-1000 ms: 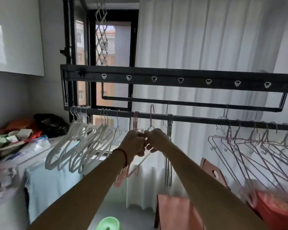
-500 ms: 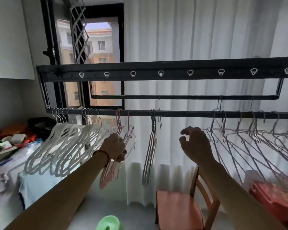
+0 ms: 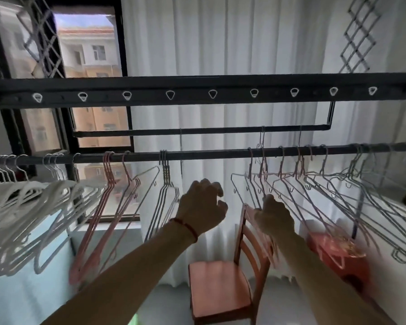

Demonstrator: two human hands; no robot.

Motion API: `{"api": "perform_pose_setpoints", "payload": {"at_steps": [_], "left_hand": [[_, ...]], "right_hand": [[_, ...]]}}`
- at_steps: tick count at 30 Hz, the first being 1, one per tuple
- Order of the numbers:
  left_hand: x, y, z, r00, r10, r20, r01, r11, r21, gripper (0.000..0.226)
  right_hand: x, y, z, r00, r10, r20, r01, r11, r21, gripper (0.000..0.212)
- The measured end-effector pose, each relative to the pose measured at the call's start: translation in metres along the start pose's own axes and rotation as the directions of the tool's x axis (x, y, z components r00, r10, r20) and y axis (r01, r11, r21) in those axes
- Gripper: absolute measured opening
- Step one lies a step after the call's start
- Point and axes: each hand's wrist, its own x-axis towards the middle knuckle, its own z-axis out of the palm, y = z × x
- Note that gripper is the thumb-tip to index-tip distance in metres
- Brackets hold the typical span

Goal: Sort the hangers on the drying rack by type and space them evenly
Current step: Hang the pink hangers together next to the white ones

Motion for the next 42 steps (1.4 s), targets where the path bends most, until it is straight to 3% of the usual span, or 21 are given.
{"api": "perform_pose_setpoints", "payload": {"at_steps": [3, 5, 7, 9, 11, 13, 15, 17, 19, 24, 27, 29, 31, 33, 37, 40, 42], "left_hand": [[0.005, 0.028, 0.027, 0.989, -0.027, 0.144, 0.06, 0.972, -0.227, 0.027], [0.011, 0.046, 0.046, 0.96, -0.061, 0.274, 0.174, 0.894, -0.413, 0.013], [0.019, 0.064, 0.061, 0.93, -0.098, 0.355, 0.296, 0.772, -0.563, 0.02], [0.032, 0.078, 0.076, 0.893, -0.124, 0.433, 0.409, 0.627, -0.663, 0.021], [0.047, 0.092, 0.088, 0.86, -0.126, 0.494, 0.479, 0.534, -0.697, 0.018], [0.058, 0.104, 0.097, 0.836, -0.129, 0.534, 0.538, 0.393, -0.746, 0.017], [0.063, 0.117, 0.101, 0.803, -0.164, 0.573, 0.596, 0.228, -0.77, 0.017], [0.065, 0.127, 0.103, 0.768, -0.198, 0.609, 0.636, 0.123, -0.762, 0.019], [0.067, 0.132, 0.106, 0.765, -0.191, 0.615, 0.642, 0.146, -0.753, 0.018], [0.067, 0.134, 0.117, 0.813, -0.298, 0.5, 0.578, 0.323, -0.749, 0.02], [0.062, 0.129, 0.12, 0.854, -0.314, 0.415, 0.52, 0.472, -0.712, 0.006], [0.059, 0.127, 0.116, 0.837, -0.277, 0.472, 0.546, 0.38, -0.747, 0.002], [0.056, 0.124, 0.111, 0.811, -0.218, 0.544, 0.585, 0.275, -0.763, 0.013], [0.053, 0.119, 0.107, 0.818, -0.202, 0.539, 0.575, 0.299, -0.761, 0.019], [0.055, 0.111, 0.097, 0.892, -0.256, 0.372, 0.45, 0.436, -0.779, 0.022], [0.057, 0.107, 0.073, 0.898, -0.231, 0.373, 0.433, 0.325, -0.841, 0.031], [0.055, 0.104, 0.055, 0.904, -0.206, 0.375, 0.423, 0.288, -0.859, 0.036]], "right_hand": [[-0.004, 0.01, -0.011, 0.966, -0.141, -0.217, 0.097, 0.974, -0.204, 0.035], [-0.003, 0.018, -0.023, 0.911, -0.22, -0.35, 0.119, 0.95, -0.288, 0.044], [0.003, 0.033, -0.031, 0.871, -0.26, -0.418, 0.147, 0.948, -0.283, 0.052], [0.009, 0.048, -0.036, 0.895, -0.192, -0.403, 0.108, 0.969, -0.222, 0.062], [0.011, 0.061, -0.037, 0.957, -0.052, -0.285, 0.008, 0.988, -0.156, 0.081], [0.014, 0.071, -0.034, 0.98, -0.013, -0.2, 0.0, 0.998, -0.064, 0.091], [0.013, 0.072, -0.037, 0.98, -0.011, -0.2, 0.024, 0.998, 0.061, 0.085], [0.013, 0.072, -0.041, 0.981, 0.035, -0.191, -0.025, 0.998, 0.051, 0.074], [0.017, 0.075, -0.043, 0.986, 0.08, -0.143, -0.082, 0.997, -0.002, 0.066], [0.026, 0.07, -0.047, 0.982, 0.126, 0.141, -0.168, 0.922, 0.348, 0.05], [0.03, 0.07, -0.047, 0.974, 0.113, 0.195, -0.197, 0.848, 0.492, 0.046], [0.03, 0.069, -0.044, 0.974, 0.041, 0.225, -0.177, 0.76, 0.626, 0.031], [0.029, 0.064, -0.043, 0.97, 0.003, 0.244, -0.167, 0.736, 0.656, 0.024], [0.028, 0.057, -0.045, 0.963, -0.003, 0.269, -0.189, 0.704, 0.684, 0.027], [0.022, 0.037, -0.054, 0.921, -0.109, 0.373, -0.252, 0.564, 0.787, 0.03], [0.012, 0.02, -0.061, 0.898, -0.205, 0.389, -0.302, 0.356, 0.885, 0.042], [0.007, 0.008, -0.066, 0.887, -0.274, 0.372, -0.3, 0.273, 0.914, 0.041]]}}
